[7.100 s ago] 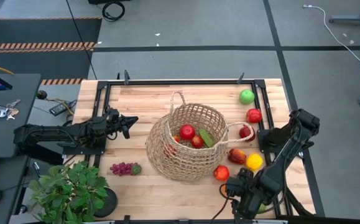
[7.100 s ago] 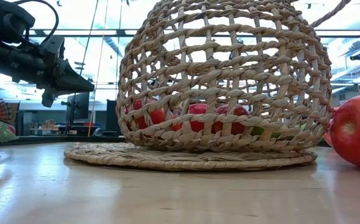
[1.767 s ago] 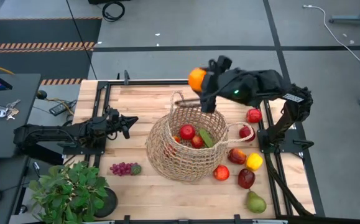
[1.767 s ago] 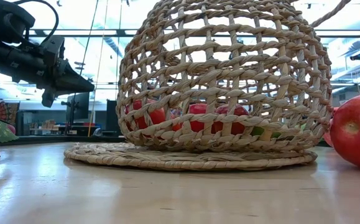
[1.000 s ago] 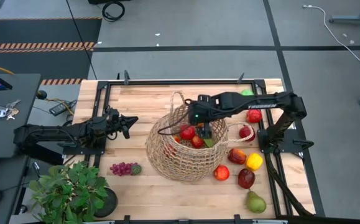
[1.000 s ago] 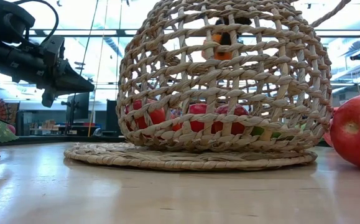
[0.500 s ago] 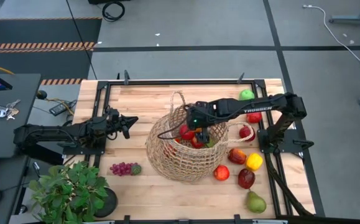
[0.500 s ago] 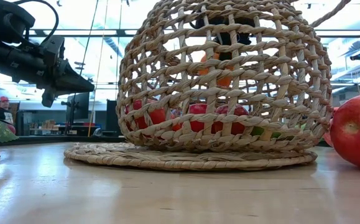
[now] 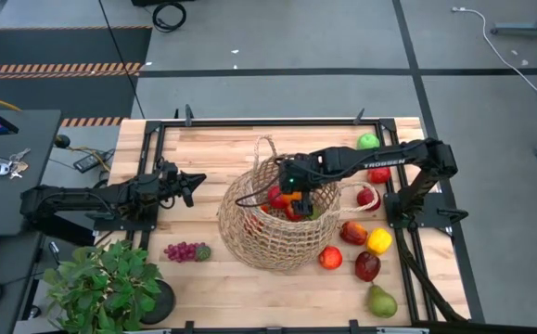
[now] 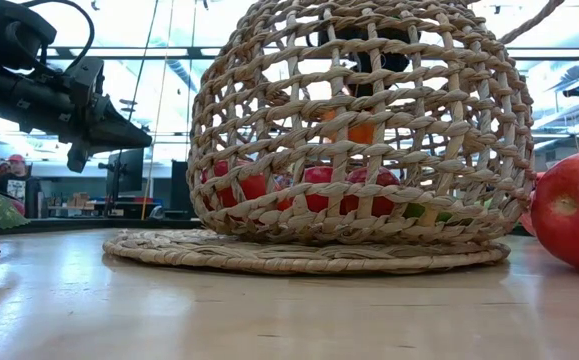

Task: Build produce basket
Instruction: Put the orange into the brown basket, then put the green apple into the brown basket

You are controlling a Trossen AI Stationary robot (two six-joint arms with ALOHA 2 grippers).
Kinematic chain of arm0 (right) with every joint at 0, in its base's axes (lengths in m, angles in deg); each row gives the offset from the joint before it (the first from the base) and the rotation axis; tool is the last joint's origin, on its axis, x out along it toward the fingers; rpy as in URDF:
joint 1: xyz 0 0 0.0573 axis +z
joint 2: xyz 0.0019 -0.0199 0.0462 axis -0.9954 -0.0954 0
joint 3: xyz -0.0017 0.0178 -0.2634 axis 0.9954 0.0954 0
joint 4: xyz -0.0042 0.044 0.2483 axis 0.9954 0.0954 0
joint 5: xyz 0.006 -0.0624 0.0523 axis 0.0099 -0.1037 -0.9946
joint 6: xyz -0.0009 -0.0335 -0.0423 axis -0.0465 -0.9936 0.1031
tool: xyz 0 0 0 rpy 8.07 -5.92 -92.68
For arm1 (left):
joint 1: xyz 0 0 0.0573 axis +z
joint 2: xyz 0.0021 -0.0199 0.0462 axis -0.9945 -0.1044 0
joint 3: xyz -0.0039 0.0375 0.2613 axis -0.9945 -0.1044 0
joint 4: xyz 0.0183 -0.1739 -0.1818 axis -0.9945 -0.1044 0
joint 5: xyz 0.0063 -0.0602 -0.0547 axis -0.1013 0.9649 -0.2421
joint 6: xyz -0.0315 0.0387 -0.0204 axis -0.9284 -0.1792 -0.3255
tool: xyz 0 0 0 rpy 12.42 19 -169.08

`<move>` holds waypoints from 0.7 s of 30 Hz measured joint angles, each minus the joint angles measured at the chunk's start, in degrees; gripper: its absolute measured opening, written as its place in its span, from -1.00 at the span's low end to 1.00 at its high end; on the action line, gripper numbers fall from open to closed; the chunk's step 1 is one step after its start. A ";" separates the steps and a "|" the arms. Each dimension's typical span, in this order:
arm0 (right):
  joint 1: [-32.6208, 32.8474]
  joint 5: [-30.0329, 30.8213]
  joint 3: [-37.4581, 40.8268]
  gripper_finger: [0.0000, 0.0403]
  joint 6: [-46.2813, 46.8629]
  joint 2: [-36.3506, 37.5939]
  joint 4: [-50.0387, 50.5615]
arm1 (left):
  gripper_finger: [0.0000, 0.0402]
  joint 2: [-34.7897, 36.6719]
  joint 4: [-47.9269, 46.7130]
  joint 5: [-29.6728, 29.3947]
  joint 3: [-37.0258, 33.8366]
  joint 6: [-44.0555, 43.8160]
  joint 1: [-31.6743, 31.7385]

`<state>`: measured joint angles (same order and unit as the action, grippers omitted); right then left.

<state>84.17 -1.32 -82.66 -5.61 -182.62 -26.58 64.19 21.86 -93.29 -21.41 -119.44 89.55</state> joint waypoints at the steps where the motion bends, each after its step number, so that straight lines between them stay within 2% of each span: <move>1: 0.00 0.00 -0.74 0.96 0.00 0.00 0.77 | -0.82 0.00 0.01 0.01 0.00 -0.01 0.00; 13: -2.00 2.17 -14.73 0.95 -0.23 0.83 15.17 | -0.83 0.00 0.00 0.01 0.00 -0.01 0.00; 19: -4.51 2.76 -17.39 0.94 -0.39 7.77 13.55 | -0.82 0.00 -0.01 0.00 0.00 0.00 0.01; 21: -5.61 4.73 -17.39 0.94 -0.49 10.71 12.77 | -0.81 0.00 0.01 0.00 0.00 -0.01 -0.01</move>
<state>78.56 3.41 -100.05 -6.10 -171.91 -13.82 64.19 21.87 -93.29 -21.41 -119.46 89.55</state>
